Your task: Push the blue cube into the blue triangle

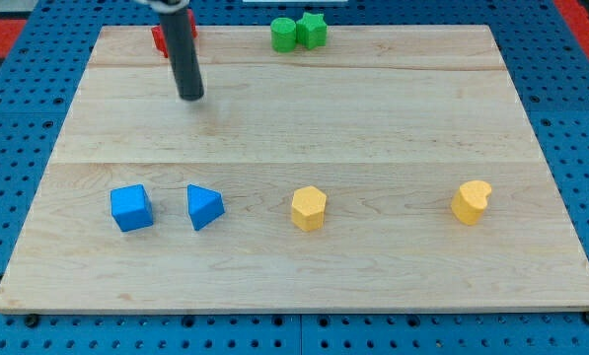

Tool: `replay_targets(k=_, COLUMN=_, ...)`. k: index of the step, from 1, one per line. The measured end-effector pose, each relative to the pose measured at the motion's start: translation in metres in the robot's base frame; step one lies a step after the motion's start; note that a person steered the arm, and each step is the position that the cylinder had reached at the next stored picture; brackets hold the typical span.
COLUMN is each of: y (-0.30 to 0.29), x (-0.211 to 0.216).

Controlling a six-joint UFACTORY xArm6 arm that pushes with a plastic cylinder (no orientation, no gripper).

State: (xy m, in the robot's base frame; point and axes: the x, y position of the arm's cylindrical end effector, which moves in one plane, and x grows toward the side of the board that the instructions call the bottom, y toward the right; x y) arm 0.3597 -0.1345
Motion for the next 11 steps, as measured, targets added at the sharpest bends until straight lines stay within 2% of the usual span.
replay_targets(k=1, y=-0.012, x=0.055)
replay_targets(k=3, y=-0.136, x=0.153)
replay_targets(k=4, y=-0.088, x=0.175)
replay_targets(k=6, y=-0.008, x=0.183)
replay_targets(k=8, y=-0.039, x=0.236)
replay_targets(k=10, y=-0.065, x=0.182)
replay_targets(k=11, y=-0.055, x=0.156)
